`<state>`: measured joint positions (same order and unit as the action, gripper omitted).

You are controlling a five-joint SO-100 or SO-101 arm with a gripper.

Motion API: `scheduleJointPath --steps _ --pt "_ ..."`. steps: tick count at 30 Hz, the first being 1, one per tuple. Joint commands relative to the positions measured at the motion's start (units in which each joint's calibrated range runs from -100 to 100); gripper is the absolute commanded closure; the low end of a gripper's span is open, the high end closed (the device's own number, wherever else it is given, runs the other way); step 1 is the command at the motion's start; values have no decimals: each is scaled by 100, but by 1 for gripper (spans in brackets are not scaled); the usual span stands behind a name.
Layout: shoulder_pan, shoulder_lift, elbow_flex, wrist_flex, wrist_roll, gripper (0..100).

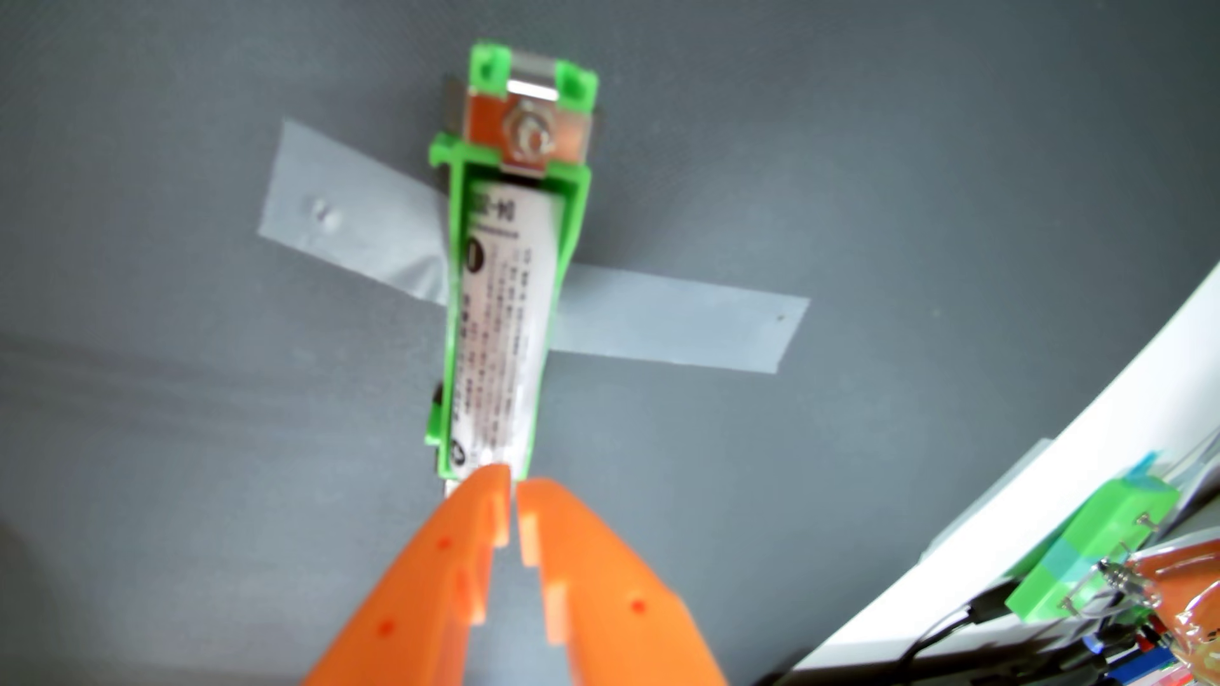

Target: Insert Battery

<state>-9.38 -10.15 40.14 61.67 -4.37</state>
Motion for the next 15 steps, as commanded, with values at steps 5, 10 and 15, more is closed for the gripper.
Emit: scheduleJointPath --steps 5,10,15 --pt "17 -65 -174 48 -6 98" --pt "17 -98 -3 39 15 98" --pt "17 -98 51 31 15 98"
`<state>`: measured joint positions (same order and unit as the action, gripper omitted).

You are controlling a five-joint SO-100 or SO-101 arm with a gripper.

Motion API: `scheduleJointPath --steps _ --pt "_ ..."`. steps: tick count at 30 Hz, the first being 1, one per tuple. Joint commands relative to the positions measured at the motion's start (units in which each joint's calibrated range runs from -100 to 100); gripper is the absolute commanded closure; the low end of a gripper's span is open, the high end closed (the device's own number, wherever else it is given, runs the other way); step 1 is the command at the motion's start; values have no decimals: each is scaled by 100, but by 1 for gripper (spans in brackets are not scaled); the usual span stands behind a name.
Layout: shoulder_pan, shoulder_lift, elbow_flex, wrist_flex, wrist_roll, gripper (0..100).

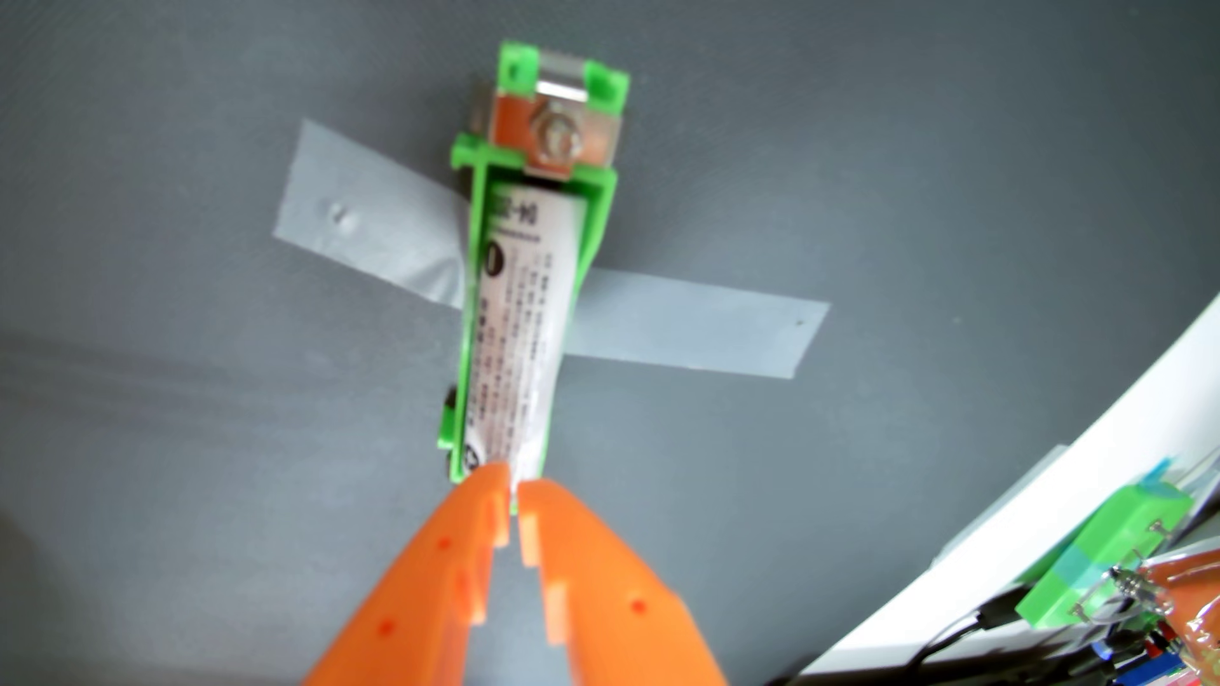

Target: Insert Battery

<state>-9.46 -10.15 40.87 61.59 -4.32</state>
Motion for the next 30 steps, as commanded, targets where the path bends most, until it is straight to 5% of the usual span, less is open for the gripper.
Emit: scheduleJointPath --steps 1,30 --pt "25 -98 -21 39 9 98" --pt "-69 -115 15 -3 -11 98"
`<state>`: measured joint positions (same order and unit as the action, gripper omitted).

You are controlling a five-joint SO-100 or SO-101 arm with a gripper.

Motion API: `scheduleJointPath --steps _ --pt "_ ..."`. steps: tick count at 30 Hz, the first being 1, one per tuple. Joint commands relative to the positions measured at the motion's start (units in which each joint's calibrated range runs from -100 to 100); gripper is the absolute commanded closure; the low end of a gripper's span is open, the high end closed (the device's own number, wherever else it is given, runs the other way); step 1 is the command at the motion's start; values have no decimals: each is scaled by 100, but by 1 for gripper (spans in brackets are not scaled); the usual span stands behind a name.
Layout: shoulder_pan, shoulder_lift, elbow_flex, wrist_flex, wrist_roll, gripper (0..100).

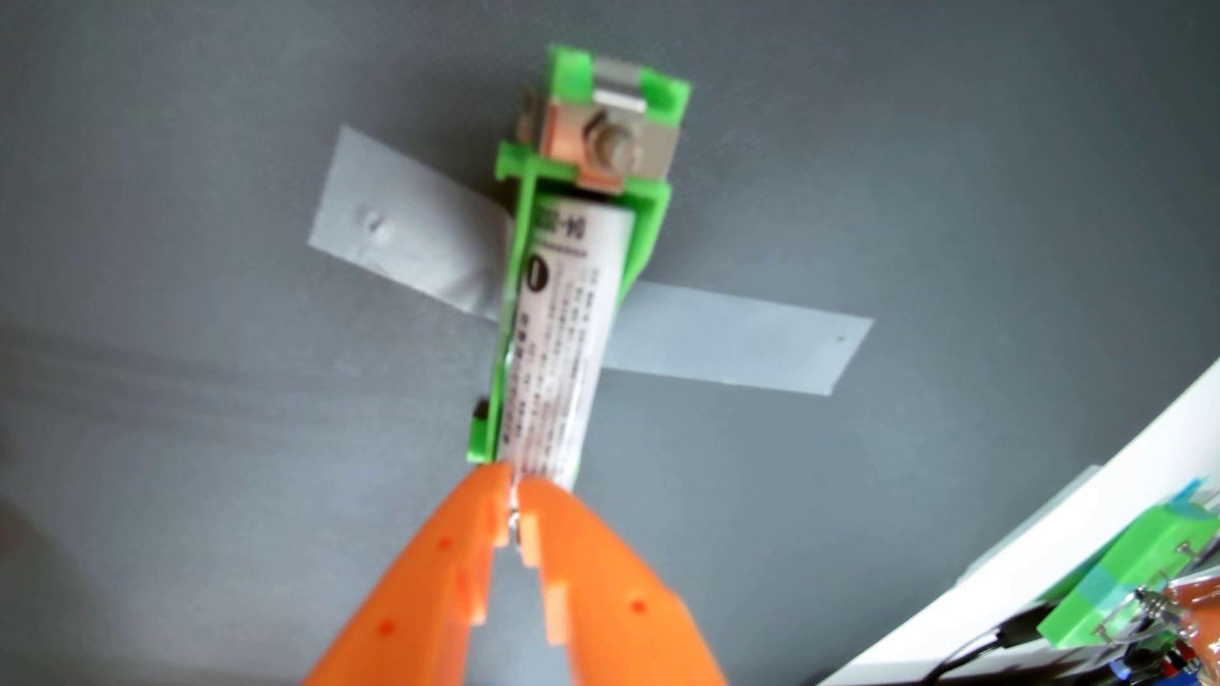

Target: Insert Battery

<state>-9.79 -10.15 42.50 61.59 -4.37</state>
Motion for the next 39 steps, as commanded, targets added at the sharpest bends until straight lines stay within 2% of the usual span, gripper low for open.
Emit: scheduleJointPath --steps 1,39 --pt "-36 -115 -184 5 -6 98" --pt "70 -65 -310 -308 -11 98"
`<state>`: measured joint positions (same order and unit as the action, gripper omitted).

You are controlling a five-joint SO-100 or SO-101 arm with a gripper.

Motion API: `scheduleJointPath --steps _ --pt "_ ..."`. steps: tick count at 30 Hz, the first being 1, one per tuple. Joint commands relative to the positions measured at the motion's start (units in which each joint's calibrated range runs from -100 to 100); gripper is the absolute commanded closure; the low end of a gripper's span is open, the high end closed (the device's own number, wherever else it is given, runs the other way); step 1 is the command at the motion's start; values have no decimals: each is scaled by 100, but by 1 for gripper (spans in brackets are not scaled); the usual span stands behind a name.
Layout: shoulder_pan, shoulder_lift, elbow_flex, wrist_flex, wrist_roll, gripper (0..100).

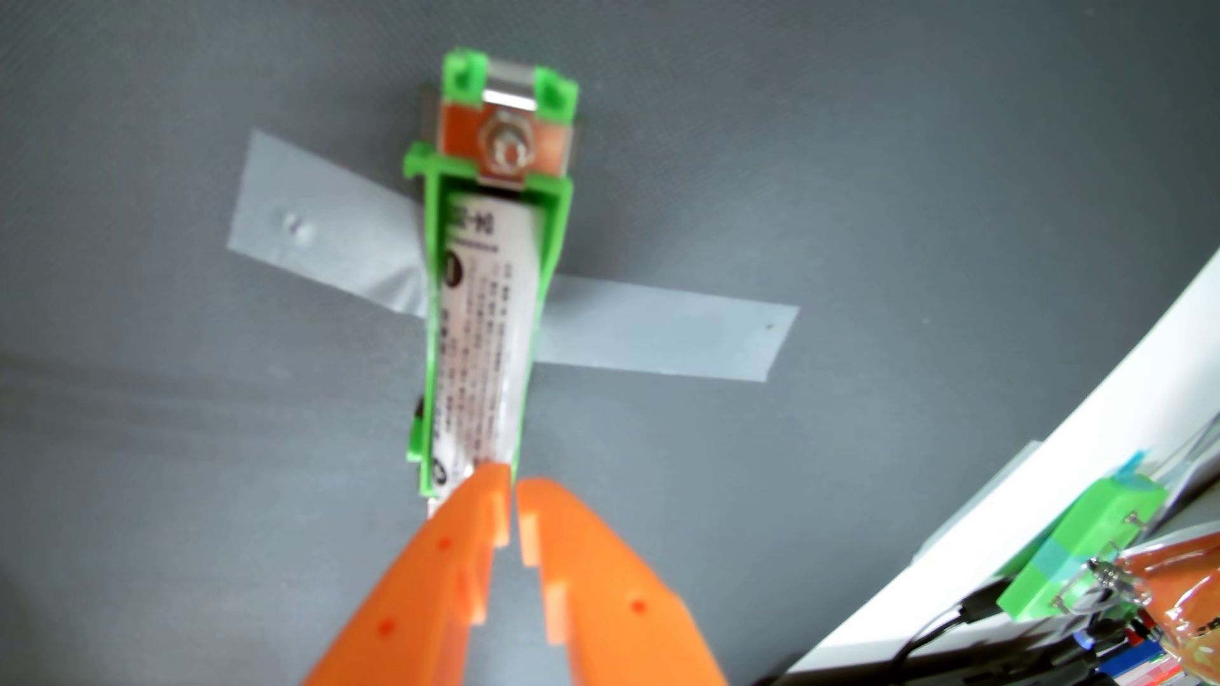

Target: Insert Battery

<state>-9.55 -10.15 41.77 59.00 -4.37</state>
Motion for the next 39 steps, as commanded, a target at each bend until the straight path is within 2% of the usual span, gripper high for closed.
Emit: scheduleJointPath --steps 1,39 --pt "45 -56 -229 -49 -11 98" --pt "45 -40 159 -49 -11 98"
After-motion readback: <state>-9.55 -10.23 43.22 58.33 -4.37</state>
